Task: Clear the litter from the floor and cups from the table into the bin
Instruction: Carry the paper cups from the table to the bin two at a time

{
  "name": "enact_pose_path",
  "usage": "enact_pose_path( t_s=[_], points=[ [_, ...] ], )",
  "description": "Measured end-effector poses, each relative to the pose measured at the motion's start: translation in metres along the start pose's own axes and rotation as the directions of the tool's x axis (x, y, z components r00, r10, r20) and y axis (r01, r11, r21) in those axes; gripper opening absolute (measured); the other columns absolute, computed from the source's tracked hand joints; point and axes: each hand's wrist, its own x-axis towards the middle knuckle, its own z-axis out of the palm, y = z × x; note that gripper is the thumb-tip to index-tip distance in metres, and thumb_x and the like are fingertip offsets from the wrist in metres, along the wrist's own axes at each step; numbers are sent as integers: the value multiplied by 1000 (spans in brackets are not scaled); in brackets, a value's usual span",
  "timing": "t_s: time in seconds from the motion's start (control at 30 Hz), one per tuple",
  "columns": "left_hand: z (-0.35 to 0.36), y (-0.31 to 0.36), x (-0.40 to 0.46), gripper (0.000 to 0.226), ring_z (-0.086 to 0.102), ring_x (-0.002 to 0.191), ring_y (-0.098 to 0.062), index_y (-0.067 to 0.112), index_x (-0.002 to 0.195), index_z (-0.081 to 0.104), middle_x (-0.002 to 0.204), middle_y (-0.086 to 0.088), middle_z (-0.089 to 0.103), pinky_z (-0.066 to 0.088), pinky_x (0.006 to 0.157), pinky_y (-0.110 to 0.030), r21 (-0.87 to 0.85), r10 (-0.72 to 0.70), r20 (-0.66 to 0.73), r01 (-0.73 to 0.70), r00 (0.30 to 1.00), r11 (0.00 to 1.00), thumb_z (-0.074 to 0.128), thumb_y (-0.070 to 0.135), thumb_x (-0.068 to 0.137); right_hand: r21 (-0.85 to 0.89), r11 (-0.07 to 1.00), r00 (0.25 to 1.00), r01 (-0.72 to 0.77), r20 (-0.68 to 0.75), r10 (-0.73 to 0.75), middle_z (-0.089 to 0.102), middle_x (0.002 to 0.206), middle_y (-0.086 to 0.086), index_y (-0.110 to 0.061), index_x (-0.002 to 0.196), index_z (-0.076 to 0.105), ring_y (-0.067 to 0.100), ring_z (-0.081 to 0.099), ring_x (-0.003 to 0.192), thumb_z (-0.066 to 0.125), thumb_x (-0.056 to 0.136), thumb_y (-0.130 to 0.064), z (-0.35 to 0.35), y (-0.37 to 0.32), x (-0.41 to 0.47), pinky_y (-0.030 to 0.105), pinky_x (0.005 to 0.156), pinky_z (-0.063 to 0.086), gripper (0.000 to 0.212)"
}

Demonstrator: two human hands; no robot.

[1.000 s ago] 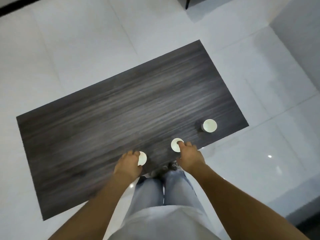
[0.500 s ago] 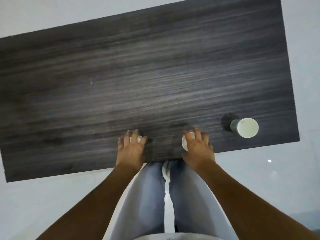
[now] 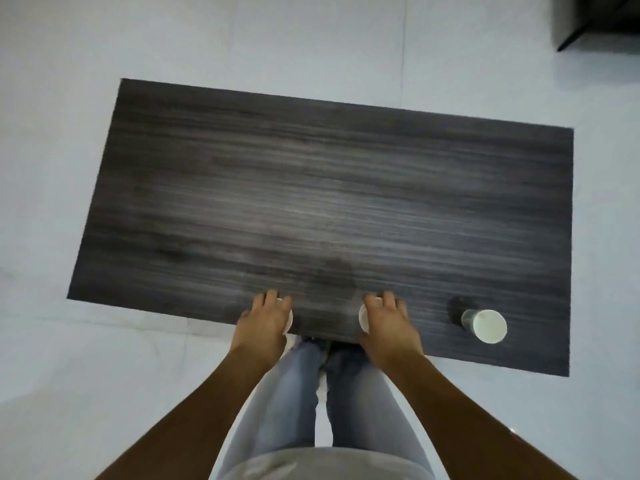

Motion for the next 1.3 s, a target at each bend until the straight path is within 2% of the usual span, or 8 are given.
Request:
enact_pose_path(
  t_s=[0.17, 0.33, 0.5, 0.7, 0.8, 0.93, 1.03, 1.3],
  points=[
    [-40, -39, -55, 65, 41, 126, -19, 22, 136, 34, 135, 1, 41, 44, 99, -29, -170, -126, -41, 118, 991, 978, 69, 24, 81, -98, 981, 986, 166, 23, -165, 30, 143, 4, -22, 143, 32, 27, 29, 133, 62, 88, -15, -42, -81, -31, 40, 98, 47, 63],
    [-68, -113, -109, 68, 41, 126, -19, 21, 135, 35, 137, 1, 42, 44, 96, -28, -355, -260, -54, 225, 964, 907, 72, 29, 79, -199, 943, 964, 265, 21, -267, 31, 143, 5, -20, 144, 33, 28, 30, 132, 63, 87, -17, -58, -185, -53, 41, 96, 47, 65],
    [-83, -230, -170, 65, 41, 123, -20, 21, 131, 37, 133, 1, 43, 48, 87, -30, -421, -371, -100, 298, 923, 857, 73, 29, 78, -286, 886, 929, 365, 53, -366, 26, 147, 6, -21, 148, 27, 31, 26, 136, 64, 89, -21, -31, -321, -76, 46, 99, 47, 70],
    [-86, -389, -246, 63, 43, 117, -19, 21, 132, 39, 131, 1, 44, 46, 80, -30, -494, -492, -136, 372, 860, 786, 72, 31, 79, -363, 795, 868, 486, 97, -486, 28, 147, 7, -24, 150, 25, 30, 30, 135, 62, 88, -23, 25, -488, -100, 42, 100, 42, 72],
    [-94, -447, -271, 61, 41, 119, -20, 20, 134, 39, 131, 0, 42, 48, 82, -33, -517, -527, -138, 393, 839, 760, 69, 30, 82, -371, 739, 817, 562, 111, -566, 33, 143, 8, -24, 149, 27, 30, 34, 131, 63, 87, -30, 43, -555, -111, 41, 98, 42, 72],
    [-109, -510, -281, 65, 39, 124, -20, 20, 140, 36, 136, -1, 39, 48, 87, -35, -532, -559, -149, 410, 816, 741, 67, 31, 84, -366, 679, 757, 636, 122, -642, 37, 138, 8, -23, 147, 29, 30, 37, 126, 62, 86, -29, 54, -623, -108, 41, 93, 46, 69],
    [-123, -554, -275, 65, 38, 124, -21, 20, 141, 35, 135, -2, 39, 48, 88, -35, -552, -579, -150, 418, 802, 722, 65, 32, 85, -389, 651, 740, 651, 134, -660, 39, 134, 9, -23, 146, 30, 30, 40, 122, 62, 85, -28, 52, -665, -92, 40, 91, 47, 70],
    [-188, -690, -213, 69, 39, 124, -22, 18, 143, 34, 135, -3, 39, 48, 91, -36, -525, -561, -91, 439, 823, 730, 65, 35, 84, -355, 712, 788, 606, 147, -597, 36, 136, 7, -25, 147, 27, 29, 37, 124, 63, 84, -32, 23, -798, -7, 39, 94, 46, 73]
  ],
)
